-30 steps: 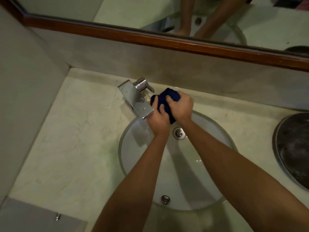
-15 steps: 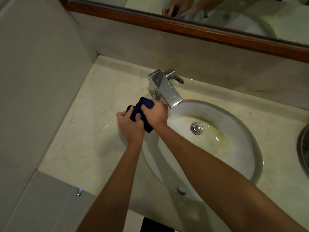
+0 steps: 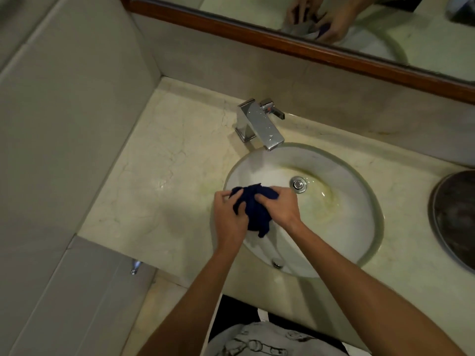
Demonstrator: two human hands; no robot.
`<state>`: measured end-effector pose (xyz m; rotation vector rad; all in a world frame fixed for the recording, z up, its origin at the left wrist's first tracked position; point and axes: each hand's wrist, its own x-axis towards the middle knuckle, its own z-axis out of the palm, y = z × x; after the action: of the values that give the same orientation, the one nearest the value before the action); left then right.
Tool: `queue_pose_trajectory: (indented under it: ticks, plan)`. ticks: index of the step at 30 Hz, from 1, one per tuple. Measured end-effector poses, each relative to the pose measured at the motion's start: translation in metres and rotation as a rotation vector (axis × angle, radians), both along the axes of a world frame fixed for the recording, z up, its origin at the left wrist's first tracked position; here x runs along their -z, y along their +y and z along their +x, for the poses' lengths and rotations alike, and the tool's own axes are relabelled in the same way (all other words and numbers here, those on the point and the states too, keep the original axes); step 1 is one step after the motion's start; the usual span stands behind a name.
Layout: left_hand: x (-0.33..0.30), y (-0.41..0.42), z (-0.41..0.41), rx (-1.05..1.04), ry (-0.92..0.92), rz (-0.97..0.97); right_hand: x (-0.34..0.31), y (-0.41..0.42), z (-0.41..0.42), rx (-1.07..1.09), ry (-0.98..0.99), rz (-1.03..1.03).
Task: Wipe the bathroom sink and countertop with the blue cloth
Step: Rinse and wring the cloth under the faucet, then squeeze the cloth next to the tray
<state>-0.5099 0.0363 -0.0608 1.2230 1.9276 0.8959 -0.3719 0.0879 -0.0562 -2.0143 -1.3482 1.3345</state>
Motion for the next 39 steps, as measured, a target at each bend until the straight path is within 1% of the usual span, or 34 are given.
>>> queue_pose_trajectory:
  ticks: [2, 4, 7, 10, 13, 16, 19, 22, 25, 27, 29, 31, 33, 36, 37, 39]
  plan:
    - [-0.012, -0.029, -0.007, -0.027, -0.035, 0.015, -0.014, -0.032, 0.005, 0.015, 0.075, -0.008]
    - [-0.019, -0.053, -0.015, -0.025, -0.027, 0.013, -0.02, -0.062, 0.002, 0.058, 0.146, -0.014]
    - [-0.019, -0.07, -0.034, -0.076, 0.013, -0.014, -0.017, -0.088, -0.022, 0.068, 0.18, 0.061]
    - [-0.01, -0.066, -0.054, -0.116, 0.073, -0.045, -0.006, -0.092, -0.051, -0.013, 0.139, 0.108]
    - [0.001, -0.073, -0.045, -0.093, 0.12, -0.034, 0.007, -0.1, -0.049, -0.087, 0.054, 0.15]
    - [0.009, -0.099, -0.007, -0.119, 0.103, -0.014, 0.013, -0.123, -0.014, -0.152, -0.014, 0.235]
    - [0.014, -0.135, 0.05, -0.101, 0.106, -0.014, 0.018, -0.159, 0.041, -0.152, -0.055, 0.285]
    - [0.015, -0.162, 0.121, -0.046, 0.101, -0.015, 0.021, -0.197, 0.108, -0.092, -0.108, 0.333]
    - [0.016, -0.174, 0.192, 0.02, 0.066, 0.023, 0.021, -0.225, 0.176, -0.011, -0.154, 0.376]
    - [0.013, -0.175, 0.233, 0.07, 0.009, 0.006, 0.022, -0.234, 0.217, 0.027, -0.218, 0.414]
    - [0.009, -0.165, 0.266, 0.118, -0.051, -0.055, 0.023, -0.233, 0.249, 0.063, -0.27, 0.437]
    - [0.01, -0.145, 0.296, 0.177, 0.012, -0.021, 0.024, -0.219, 0.275, 0.096, -0.296, 0.437]
    - [0.013, -0.119, 0.318, 0.225, 0.033, -0.021, 0.024, -0.195, 0.294, 0.13, -0.312, 0.421]
    - [0.004, -0.075, 0.335, 0.237, -0.063, -0.06, 0.019, -0.159, 0.312, 0.178, -0.335, 0.408]
    - [-0.001, -0.066, 0.336, 0.255, -0.057, -0.063, 0.017, -0.151, 0.314, 0.195, -0.329, 0.392]
    - [-0.006, -0.051, 0.335, 0.259, -0.13, -0.14, 0.014, -0.143, 0.315, 0.22, -0.309, 0.363]
